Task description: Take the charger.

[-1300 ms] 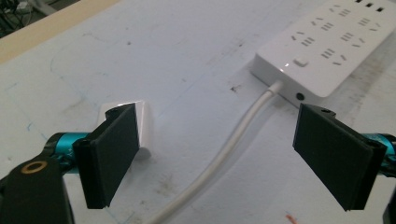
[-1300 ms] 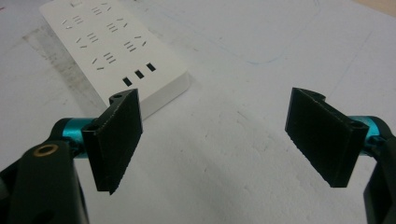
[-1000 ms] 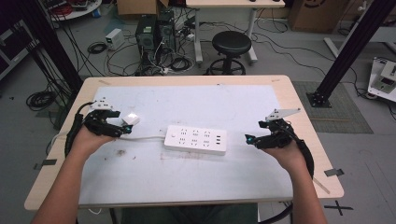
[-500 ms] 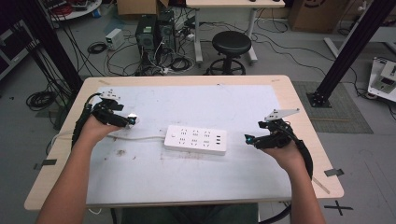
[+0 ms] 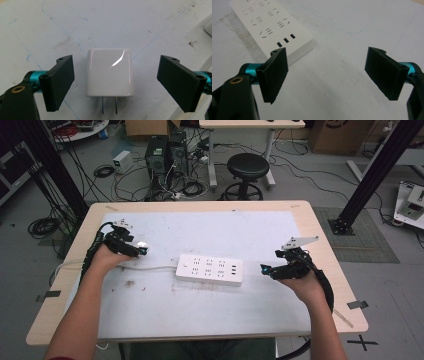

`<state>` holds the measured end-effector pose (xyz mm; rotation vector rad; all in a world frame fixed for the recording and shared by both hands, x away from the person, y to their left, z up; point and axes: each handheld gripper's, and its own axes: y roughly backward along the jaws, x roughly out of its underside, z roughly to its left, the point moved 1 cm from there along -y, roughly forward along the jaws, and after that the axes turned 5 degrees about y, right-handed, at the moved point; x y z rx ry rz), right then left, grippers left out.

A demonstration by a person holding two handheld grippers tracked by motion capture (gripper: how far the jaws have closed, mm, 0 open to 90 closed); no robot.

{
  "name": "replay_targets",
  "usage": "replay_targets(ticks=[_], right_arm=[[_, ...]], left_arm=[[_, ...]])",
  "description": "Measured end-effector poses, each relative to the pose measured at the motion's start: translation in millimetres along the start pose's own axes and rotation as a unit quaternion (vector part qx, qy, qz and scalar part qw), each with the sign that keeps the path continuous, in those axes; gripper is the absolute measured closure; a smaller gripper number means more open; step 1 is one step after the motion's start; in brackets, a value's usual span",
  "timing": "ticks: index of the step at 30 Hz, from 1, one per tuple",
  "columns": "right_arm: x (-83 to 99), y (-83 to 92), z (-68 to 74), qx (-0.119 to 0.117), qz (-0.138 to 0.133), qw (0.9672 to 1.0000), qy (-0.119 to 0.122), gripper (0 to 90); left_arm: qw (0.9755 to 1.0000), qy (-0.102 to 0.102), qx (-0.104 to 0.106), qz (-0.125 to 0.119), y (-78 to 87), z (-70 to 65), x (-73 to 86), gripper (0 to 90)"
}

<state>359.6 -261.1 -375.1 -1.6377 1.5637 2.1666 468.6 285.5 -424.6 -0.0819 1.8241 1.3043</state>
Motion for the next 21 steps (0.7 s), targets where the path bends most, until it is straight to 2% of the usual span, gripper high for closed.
replay_targets(ticks=[7,13,21], right_arm=[[-0.2,-0.5,1.7,-0.001,-0.001,1.0,0.001,19.1],[0.3,-0.5,1.4,-0.001,-0.001,1.0,0.001,19.1],[0.6,-0.5,0.3,0.001,-0.002,1.0,0.001,19.1]], left_arm=[[0.9999,0.006,-0.002,0.011,-5.9,3.1,2.8,14.4],[0.9999,0.002,0.0,0.013,-8.1,2.8,3.2,15.4],[0.9997,0.002,-0.011,0.023,-13.8,4.7,5.3,22.3]])
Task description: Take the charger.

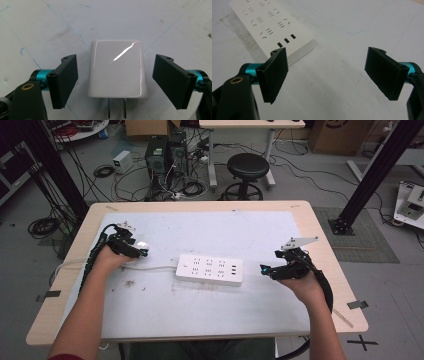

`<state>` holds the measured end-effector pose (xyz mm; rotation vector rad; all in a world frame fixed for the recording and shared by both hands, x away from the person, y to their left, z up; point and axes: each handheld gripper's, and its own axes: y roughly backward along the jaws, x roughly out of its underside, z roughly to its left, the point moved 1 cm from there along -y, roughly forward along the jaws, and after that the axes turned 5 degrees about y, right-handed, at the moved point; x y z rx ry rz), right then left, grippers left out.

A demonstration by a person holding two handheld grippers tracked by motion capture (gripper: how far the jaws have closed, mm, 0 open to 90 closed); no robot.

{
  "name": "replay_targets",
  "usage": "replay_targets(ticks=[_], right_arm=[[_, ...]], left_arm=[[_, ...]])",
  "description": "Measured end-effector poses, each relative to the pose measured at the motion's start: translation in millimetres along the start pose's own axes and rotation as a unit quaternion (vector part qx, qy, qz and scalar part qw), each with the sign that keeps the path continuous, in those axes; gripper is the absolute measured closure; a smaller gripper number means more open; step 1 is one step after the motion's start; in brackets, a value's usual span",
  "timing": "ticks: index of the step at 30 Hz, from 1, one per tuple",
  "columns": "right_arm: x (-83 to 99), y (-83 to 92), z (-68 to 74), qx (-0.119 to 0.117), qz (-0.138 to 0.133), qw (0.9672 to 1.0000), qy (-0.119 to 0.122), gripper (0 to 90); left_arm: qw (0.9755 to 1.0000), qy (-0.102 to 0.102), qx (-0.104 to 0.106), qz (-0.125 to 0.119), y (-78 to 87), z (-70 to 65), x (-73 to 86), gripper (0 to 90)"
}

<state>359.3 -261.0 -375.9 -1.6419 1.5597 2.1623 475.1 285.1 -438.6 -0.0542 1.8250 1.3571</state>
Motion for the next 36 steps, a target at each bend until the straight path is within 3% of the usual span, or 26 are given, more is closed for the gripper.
replay_targets(ticks=[16,24,25,31,33,36], right_arm=[[2.4,0.0,-2.1,0.001,-0.001,1.0,-0.004,19.1],[4.1,-0.6,-2.1,0.002,0.0,1.0,-0.007,19.1],[4.1,-0.6,-2.1,0.002,0.0,1.0,-0.007,19.1],[4.3,0.0,-0.9,0.002,-0.001,0.9999,-0.01,19.1],[1.1,3.0,1.2,0.002,-0.003,1.0,-0.006,19.2],[-1.0,5.3,1.6,0.003,-0.004,1.0,-0.007,19.1]], left_arm=[[1.0,-0.003,0.0,0.004,-3.7,-1.4,0.8,40.0],[0.9999,-0.01,-0.008,0.008,-2.7,-3.3,0.1,42.4],[0.9996,-0.018,-0.018,0.008,-1.3,-7.0,-1.1,42.4],[0.9993,-0.032,-0.016,-0.01,12.7,-14.5,-6.3,42.5],[0.9991,-0.032,-0.002,-0.028,29.9,-20.6,-9.4,42.5],[0.9985,-0.036,-0.001,-0.04,43.7,-25.4,-10.7,42.5]])
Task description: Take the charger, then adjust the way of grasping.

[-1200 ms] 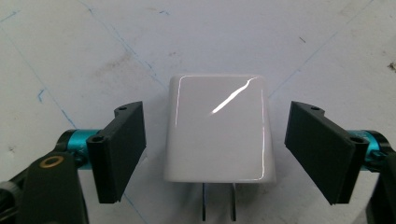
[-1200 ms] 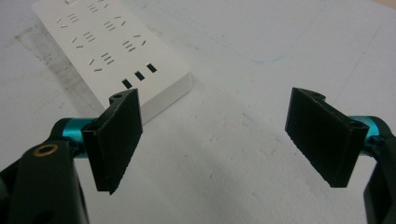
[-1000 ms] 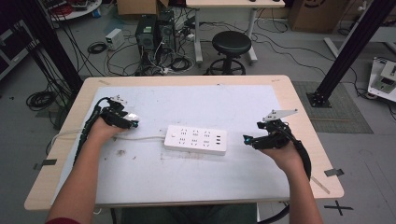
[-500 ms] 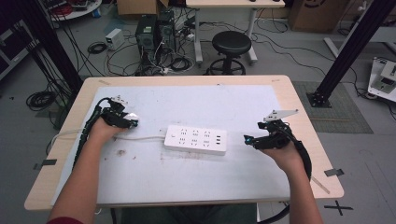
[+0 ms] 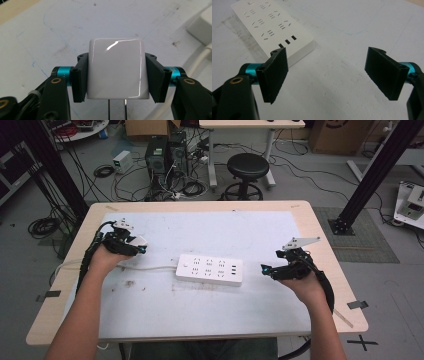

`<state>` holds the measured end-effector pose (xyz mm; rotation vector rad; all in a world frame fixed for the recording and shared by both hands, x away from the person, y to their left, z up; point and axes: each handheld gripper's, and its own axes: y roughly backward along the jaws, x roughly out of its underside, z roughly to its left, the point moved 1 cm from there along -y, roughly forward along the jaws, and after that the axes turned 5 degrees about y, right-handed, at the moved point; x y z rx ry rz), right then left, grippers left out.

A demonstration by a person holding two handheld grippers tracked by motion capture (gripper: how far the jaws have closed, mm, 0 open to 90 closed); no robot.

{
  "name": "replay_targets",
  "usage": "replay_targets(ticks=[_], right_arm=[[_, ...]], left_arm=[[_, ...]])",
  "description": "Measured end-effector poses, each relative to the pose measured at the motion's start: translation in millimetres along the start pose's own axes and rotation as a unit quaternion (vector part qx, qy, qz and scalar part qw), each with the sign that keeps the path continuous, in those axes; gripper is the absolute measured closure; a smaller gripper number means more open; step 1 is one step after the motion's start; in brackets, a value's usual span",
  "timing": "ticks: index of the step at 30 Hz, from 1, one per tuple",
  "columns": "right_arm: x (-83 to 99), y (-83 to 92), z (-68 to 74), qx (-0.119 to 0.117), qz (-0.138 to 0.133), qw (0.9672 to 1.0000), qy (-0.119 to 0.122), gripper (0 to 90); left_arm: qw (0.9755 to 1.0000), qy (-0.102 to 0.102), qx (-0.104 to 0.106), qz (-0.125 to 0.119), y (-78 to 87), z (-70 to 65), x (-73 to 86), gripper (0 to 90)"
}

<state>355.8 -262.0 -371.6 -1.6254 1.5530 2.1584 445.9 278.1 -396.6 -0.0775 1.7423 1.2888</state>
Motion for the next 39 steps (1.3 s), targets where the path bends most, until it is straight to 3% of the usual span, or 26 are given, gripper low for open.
replay_targets(ticks=[1,2,6,7,9,10,14,15,17,18,23,31,39], right_arm=[[0.0,0.0,0.0,0.0,0.0,1.0,0.0,19.1],[-1.4,0.5,-0.3,0.0,0.0,1.0,0.002,19.1],[-3.0,0.3,-0.5,-0.001,0.002,1.0,0.005,19.1],[-4.0,0.1,-0.4,-0.001,0.003,1.0,0.005,19.2],[-5.7,-0.5,-1.2,-0.002,0.003,1.0,0.006,19.2],[-5.7,-0.5,-1.2,-0.002,0.003,1.0,0.006,19.2],[-7.7,-5.3,-6.1,-0.003,0.01,0.9999,0.005,19.1],[-7.9,-6.6,-7.4,-0.006,0.009,0.9999,0.004,19.1],[-7.8,-6.8,-7.5,-0.007,0.01,0.9999,0.004,19.1],[-7.8,-6.8,-7.5,-0.007,0.01,0.9999,0.004,19.1],[-7.6,-5.2,-11.9,-0.014,0.007,0.9999,0.001,19.2],[-10.8,-4.5,-19.7,-0.013,0.008,0.9999,-0.005,19.1],[-17.8,-2.8,-24.7,-0.012,0.007,0.9999,0.001,19.1]], left_arm=[[1.0,0.0,0.0,0.0,0.0,0.0,0.0,42.5],[0.9999,-0.003,0.008,-0.008,13.8,-5.8,-1.8,42.5],[0.9998,-0.011,0.011,-0.015,24.9,-11.6,-2.9,42.5],[0.9994,-0.017,0.017,-0.027,35.6,-17.0,-4.1,42.5],[0.9994,-0.017,0.017,-0.027,35.6,-17.0,-4.1,42.5],[0.9985,-0.022,0.025,-0.044,49.6,-25.5,-5.0,42.5],[0.9984,-0.028,0.024,-0.043,56.4,-31.0,-5.1,42.5],[0.9979,-0.04,0.031,-0.04,64.4,-44.2,-7.2,42.5],[0.9979,-0.04,0.031,-0.04,64.4,-44.2,-7.2,42.5],[0.9975,-0.05,0.033,-0.037,66.8,-52.3,-10.4,42.5],[0.9955,-0.069,0.051,-0.042,68.1,-65.2,-17.2,42.5],[0.996,-0.068,0.05,-0.03,62.1,-62.9,-16.5,42.5],[0.996,-0.066,0.049,-0.036,63.6,-63.0,-13.7,42.5]])
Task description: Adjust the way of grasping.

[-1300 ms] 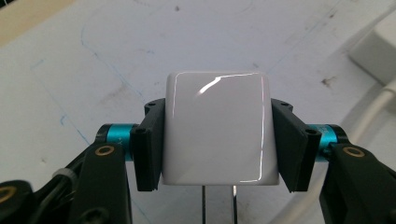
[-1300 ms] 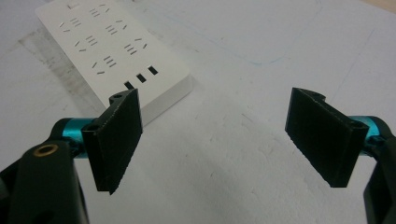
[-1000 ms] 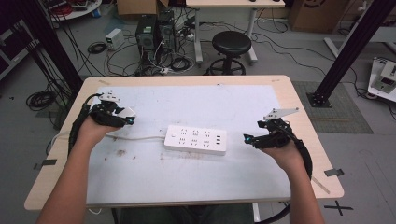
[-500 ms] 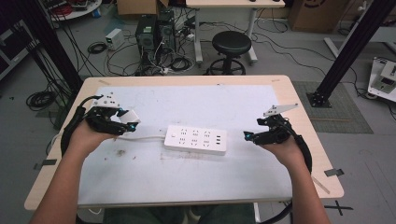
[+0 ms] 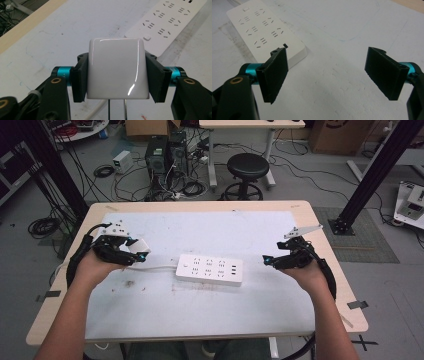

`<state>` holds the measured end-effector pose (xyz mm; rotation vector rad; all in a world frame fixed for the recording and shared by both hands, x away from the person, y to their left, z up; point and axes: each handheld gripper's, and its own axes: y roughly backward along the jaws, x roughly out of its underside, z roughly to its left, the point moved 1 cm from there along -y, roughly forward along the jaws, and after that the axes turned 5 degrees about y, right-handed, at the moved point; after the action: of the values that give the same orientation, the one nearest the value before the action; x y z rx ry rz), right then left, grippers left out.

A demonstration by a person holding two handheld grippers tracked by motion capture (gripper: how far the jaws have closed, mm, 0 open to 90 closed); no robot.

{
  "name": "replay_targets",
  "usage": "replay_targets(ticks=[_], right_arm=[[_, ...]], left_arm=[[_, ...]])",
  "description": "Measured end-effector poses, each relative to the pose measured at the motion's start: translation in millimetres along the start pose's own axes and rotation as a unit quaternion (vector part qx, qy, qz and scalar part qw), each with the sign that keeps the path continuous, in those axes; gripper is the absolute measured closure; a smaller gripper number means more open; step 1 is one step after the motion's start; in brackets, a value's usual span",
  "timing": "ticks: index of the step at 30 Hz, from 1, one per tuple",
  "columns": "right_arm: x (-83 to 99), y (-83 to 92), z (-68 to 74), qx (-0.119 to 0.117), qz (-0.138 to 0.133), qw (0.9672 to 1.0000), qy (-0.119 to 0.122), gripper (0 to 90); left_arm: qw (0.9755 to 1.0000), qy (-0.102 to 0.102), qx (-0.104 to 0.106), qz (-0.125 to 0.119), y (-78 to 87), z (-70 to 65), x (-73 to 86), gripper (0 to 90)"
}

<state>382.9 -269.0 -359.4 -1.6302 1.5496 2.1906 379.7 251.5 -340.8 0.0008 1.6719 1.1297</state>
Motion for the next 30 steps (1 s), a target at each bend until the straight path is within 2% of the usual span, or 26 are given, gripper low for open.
replay_targets(ticks=[3,6,7,9,12,13,16,17,18,19,20,23,24,28,30], right_arm=[[0.0,0.0,-0.4,-0.002,0.002,1.0,-0.005,19.2],[-0.3,-0.4,-3.7,-0.003,0.004,1.0,-0.008,19.1],[-0.3,-0.4,-3.7,-0.003,0.004,1.0,-0.008,19.1],[-1.9,1.4,-4.3,-0.001,0.009,0.9999,-0.012,19.2],[-3.7,2.2,-4.1,-0.002,0.007,0.9999,-0.011,19.1],[-7.8,1.2,-2.6,-0.008,0.011,0.9999,-0.007,19.1],[-10.7,0.7,-0.2,-0.008,0.015,0.9999,-0.004,19.2],[-10.7,0.7,-0.2,-0.008,0.015,0.9999,-0.004,19.2],[-13.1,0.3,1.8,-0.011,0.015,0.9998,-0.002,19.1],[-13.1,0.3,1.8,-0.011,0.015,0.9998,-0.002,19.1],[-19.0,-0.4,7.2,-0.023,0.015,0.9996,0.003,19.2],[-21.7,-0.7,9.0,-0.026,0.016,0.9995,0.005,19.2],[-26.8,-0.9,12.4,-0.035,0.014,0.9993,0.006,19.1],[-36.2,-2.1,19.6,-0.054,0.009,0.9984,0.011,19.1],[-40.9,-3.4,23.6,-0.06,0.008,0.9981,0.016,19.1]], left_arm=[[1.0,-0.004,0.002,-0.002,-0.6,-0.5,-0.6,42.5],[0.9997,-0.022,0.012,-0.006,-2.9,-3.4,-2.3,42.5],[0.9997,-0.022,0.012,-0.006,-2.9,-3.4,-2.3,42.5],[0.9989,-0.043,0.017,-0.01,-5.7,-7.9,-5.7,42.5],[0.9988,-0.04,0.023,-0.018,-9.4,-11.7,-8.3,42.5],[0.9979,-0.056,0.029,-0.016,-14.4,-15.2,-11.4,42.5],[0.9971,-0.064,0.038,-0.017,-19.3,-19.3,-12.8,42.5],[0.9971,-0.064,0.038,-0.017,-19.3,-19.3,-12.8,42.5],[0.9961,-0.068,0.052,-0.022,-23.5,-22.5,-14.3,42.5],[0.9961,-0.068,0.052,-0.022,-23.5,-22.5,-14.3,42.5],[0.9951,-0.072,0.062,-0.028,-26.6,-25.4,-16.5,42.5],[0.9948,-0.072,0.066,-0.031,-27.3,-26.5,-17.0,42.5],[0.9929,-0.079,0.08,-0.039,-30.1,-31.5,-19.6,42.5],[0.9908,-0.084,0.094,-0.05,-33.6,-37.4,-23.6,42.5],[0.9901,-0.09,0.095,-0.051,-35.9,-41.0,-25.7,42.5]])
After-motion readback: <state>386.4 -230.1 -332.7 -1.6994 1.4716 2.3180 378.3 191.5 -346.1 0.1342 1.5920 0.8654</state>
